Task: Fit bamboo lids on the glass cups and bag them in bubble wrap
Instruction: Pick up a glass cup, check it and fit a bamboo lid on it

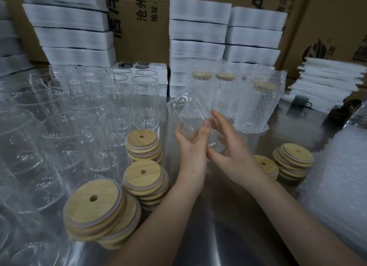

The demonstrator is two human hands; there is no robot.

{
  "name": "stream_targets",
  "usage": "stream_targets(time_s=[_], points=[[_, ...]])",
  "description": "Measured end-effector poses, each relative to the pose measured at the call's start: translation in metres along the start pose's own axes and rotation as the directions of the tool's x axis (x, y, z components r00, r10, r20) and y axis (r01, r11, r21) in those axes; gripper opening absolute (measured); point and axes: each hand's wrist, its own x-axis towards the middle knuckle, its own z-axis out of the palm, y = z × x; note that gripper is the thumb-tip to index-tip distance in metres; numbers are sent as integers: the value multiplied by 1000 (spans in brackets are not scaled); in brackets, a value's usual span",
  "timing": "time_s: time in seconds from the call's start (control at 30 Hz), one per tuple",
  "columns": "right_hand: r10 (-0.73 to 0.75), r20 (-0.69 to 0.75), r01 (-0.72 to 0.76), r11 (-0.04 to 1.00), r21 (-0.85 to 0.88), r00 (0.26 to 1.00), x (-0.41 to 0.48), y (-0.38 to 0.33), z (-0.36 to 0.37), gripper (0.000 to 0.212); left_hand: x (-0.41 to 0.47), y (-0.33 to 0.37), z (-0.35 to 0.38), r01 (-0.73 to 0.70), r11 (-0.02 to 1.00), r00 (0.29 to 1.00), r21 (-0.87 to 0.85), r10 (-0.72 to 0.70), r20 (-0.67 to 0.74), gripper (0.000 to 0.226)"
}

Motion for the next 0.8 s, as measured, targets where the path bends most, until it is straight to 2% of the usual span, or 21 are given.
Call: stream_targets(time_s=[0.1, 0.2, 0.27, 0.33, 0.4, 0.47, 0.57, 0.8], points=[[49, 65, -47, 998, -34, 997, 0, -6, -7, 85, -2, -1, 0, -90, 991, 995, 99, 93, -32, 75], [72, 23, -61, 943, -327, 997, 1, -16, -24, 85, -2, -3, -1, -167, 965, 983, 201, 180, -46, 78], [115, -7, -103, 856, -507, 993, 3, -21, -36, 78, 0, -4, -4, -190, 940, 973, 282, 219, -73, 80], [257, -40, -222, 734, -642, 966, 5, -23, -43, 68, 4, -6, -9, -192, 911, 962, 365, 247, -112, 82], [417, -60, -326, 604, -727, 907, 3, -19, -48, 64, 6, -7, -11, -192, 886, 952, 421, 272, -139, 84], [545, -34, -370, 522, -768, 838, 0, -17, -51, 68, 7, -8, -13, -194, 865, 945, 462, 292, -150, 87], [659, 17, -366, 438, -821, 752, -3, -17, -53, 75, 9, -10, -14, -201, 849, 933, 489, 317, -167, 88], [701, 35, -361, 408, -838, 712, 0, -17, -57, 73, 11, -11, -15, -220, 850, 919, 479, 345, -190, 88]])
